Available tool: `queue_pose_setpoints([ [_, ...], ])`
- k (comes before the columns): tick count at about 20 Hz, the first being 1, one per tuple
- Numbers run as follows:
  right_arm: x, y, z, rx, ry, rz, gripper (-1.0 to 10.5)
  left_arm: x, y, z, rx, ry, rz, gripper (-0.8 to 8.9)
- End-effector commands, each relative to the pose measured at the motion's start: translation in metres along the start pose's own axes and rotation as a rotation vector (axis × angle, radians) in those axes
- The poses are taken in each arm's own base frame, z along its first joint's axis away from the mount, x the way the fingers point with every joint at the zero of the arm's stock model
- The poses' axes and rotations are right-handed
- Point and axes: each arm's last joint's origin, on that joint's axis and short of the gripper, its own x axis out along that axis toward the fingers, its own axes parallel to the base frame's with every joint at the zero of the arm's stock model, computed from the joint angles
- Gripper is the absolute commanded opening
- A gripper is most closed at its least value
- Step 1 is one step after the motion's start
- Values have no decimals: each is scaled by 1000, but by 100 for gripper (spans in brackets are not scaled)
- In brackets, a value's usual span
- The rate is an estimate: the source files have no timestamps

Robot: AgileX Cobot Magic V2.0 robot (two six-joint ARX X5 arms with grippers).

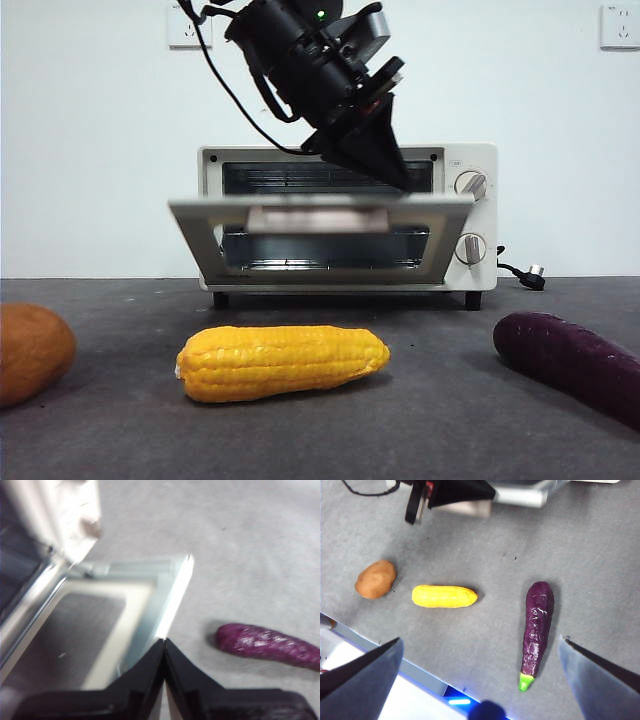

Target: Take the eggplant from the table,put the eggplant in the oven

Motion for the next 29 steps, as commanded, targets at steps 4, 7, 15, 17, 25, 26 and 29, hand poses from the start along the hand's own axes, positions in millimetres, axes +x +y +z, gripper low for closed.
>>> queue_pose_setpoints([
  [4,-1,1,1,-12,-5,0,566,9,-3,-3,0,15,-13,-6],
  [7,-1,1,1,-12,-5,0,566,8,-1,-4,-2,14,-9,-6],
  [15,-1,0,1,-9,1,-7,566,-37,12,5,-39,-62,58,-6],
  [17,-1,0,1,-9,1,-7,566,-62,15,9,-59,-105,93,-6],
  [25,-1,0,2,-13,-7,-7,566,-187,13,11,-97,-279,267,-6],
  [26,-1,0,2,-14,-8,-7,566,-202,11,9,-101,-296,292,-6],
  [29,0,0,2,-10,-2,-7,566,-242,8,0,-129,-330,364,-6],
])
